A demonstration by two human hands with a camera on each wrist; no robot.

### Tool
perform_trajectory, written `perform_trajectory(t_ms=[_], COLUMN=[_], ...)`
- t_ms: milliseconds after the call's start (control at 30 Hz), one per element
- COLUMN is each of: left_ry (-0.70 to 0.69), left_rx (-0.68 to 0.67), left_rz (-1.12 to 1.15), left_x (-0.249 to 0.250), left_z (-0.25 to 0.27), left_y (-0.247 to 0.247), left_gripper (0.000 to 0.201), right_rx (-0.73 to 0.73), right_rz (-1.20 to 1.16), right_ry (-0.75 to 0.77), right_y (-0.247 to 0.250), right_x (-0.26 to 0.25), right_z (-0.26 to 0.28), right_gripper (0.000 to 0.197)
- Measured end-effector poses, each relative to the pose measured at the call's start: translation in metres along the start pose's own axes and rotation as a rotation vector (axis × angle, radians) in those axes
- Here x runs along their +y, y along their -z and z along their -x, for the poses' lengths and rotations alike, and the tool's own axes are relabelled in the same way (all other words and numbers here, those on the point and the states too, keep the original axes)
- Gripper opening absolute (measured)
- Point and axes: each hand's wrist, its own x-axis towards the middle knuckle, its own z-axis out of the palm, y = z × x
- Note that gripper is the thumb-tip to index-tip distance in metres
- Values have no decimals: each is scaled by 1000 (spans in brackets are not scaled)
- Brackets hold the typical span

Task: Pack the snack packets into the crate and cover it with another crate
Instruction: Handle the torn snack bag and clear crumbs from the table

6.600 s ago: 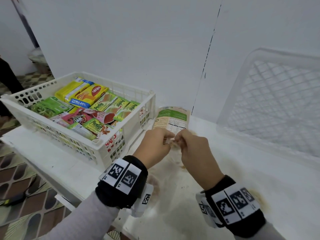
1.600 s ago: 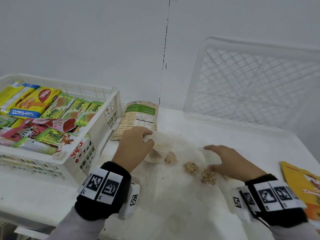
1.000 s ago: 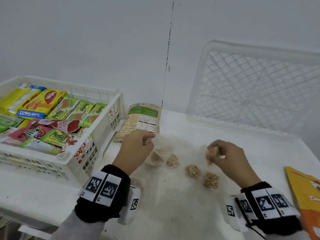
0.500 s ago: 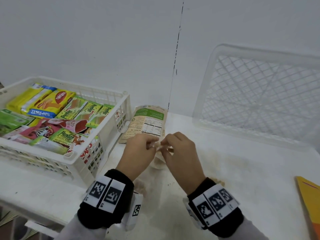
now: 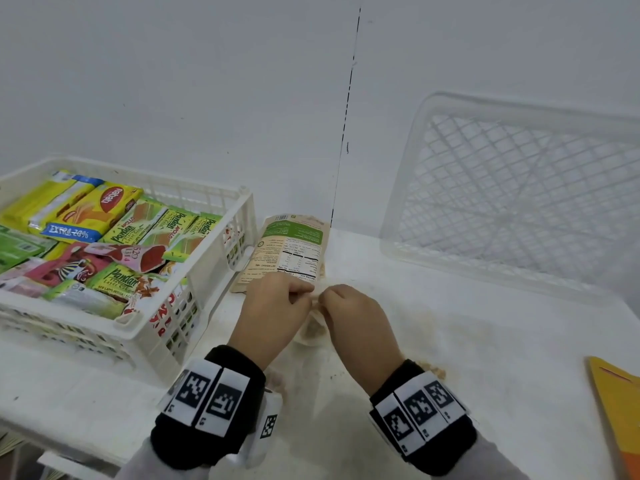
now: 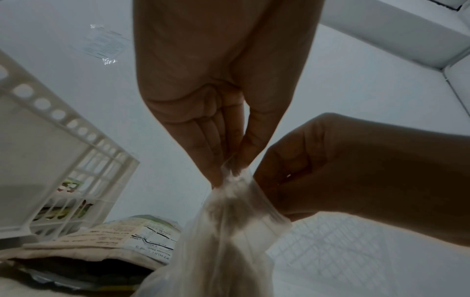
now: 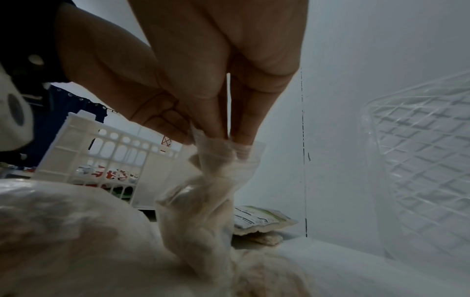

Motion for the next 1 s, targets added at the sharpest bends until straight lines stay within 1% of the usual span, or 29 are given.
perform_trajectory(t_ms=[100,133,200,233,267,333,367,433,500,533,567,600,633,700,767,867,900,933,1000], left_ry=[24,31,35,33,28,21,21,27,43,55,68,79,89,107,121,118,110,101,90], left_rx=[-25,-37,-64,-72,-74,-83,-104,-152,-180,-188,-195,-200,-202,-214,-228,-223,-214,-202,-176], left_rz=[13,28,47,41,34,52,76,122,168,203,238,265,288,341,381,401,399,397,401], left_x=[0,-1,-1,-1,-1,-2,-2,-3,-7,-10,-12,-15,-17,-21,-22,-19,-19,-18,-17], left_z=[-1,-1,-2,-1,0,0,0,0,0,-1,-1,-2,-2,-2,-2,-3,-4,-5,-6], left_y=[-1,-2,-4,-6,-7,-10,-11,-12,-11,-10,-9,-8,-7,-5,-4,-4,-3,-3,-3], left_gripper=[23,23,22,22,22,22,23,26,30,32,33,32,30,26,26,29,29,29,29], right_rx=[-73,-97,-171,-196,-186,-171,-186,-215,-212,-172,-113,-79,-103,-246,-420,-596,-628,-636,-621], right_rz=[12,25,83,128,176,258,256,124,-152,-283,-349,-322,-229,1,128,161,168,172,157], right_ry=[88,107,104,104,114,121,121,152,109,77,54,35,5,-94,-191,-301,-328,-350,-392], right_y=[-4,-5,-5,-5,-4,2,4,5,15,20,24,27,29,28,25,21,20,20,21], right_x=[0,0,-1,0,1,1,3,12,18,21,27,35,43,61,77,91,94,96,98], right_z=[5,8,14,17,19,19,18,17,17,19,23,29,35,49,61,73,75,77,78], right_gripper=[21,29,51,54,47,19,13,17,27,32,38,44,51,64,71,69,64,54,35])
